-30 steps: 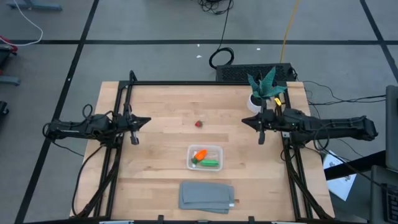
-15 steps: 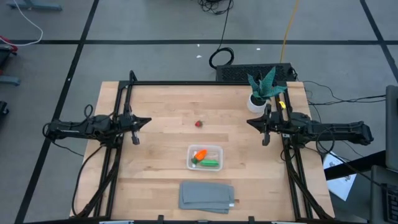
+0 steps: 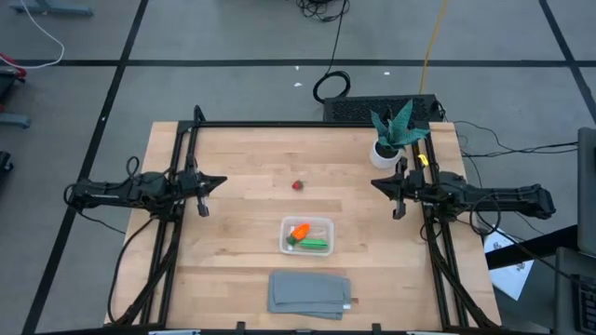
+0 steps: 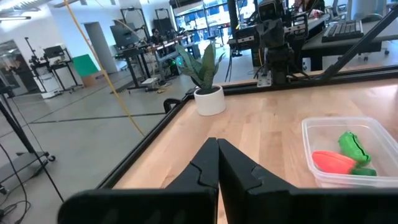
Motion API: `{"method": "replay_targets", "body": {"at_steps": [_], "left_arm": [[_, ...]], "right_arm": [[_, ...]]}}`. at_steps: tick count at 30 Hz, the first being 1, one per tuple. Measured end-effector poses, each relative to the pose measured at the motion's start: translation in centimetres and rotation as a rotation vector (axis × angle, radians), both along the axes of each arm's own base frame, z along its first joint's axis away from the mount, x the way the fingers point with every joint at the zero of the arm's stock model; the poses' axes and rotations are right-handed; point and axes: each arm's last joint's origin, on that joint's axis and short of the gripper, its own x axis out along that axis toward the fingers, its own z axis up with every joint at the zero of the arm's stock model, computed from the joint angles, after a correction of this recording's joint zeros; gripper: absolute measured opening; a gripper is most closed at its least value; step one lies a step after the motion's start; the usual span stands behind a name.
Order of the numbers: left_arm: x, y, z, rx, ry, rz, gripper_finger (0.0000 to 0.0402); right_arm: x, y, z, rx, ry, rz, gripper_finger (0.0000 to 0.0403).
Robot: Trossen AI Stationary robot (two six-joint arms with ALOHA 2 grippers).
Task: Pick and placing Produce into tupperware
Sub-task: Put the strawberry into the transparent bin
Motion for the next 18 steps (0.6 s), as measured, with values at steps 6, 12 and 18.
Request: {"method": "replay_targets", "body": {"at_steps": [6,12,18], "left_arm": [[0.02,0.00,-0.04,0.001,0.005,0.000,0.0001],[0.02,0.00,-0.22,0.002,0.024,-0.001,0.0001],[0.47,-0.01,0.69,-0.080,-0.083,0.009,0.0001]], "right_arm": [[0.02,0.01,-0.19,-0.003,0.020,0.004,0.0000],[0.03,0.02,-0.37,-0.002,0.039,0.006,0.0000],[0.03,0.03,-0.49,-0.001,0.051,0.008,0.0000]]}}
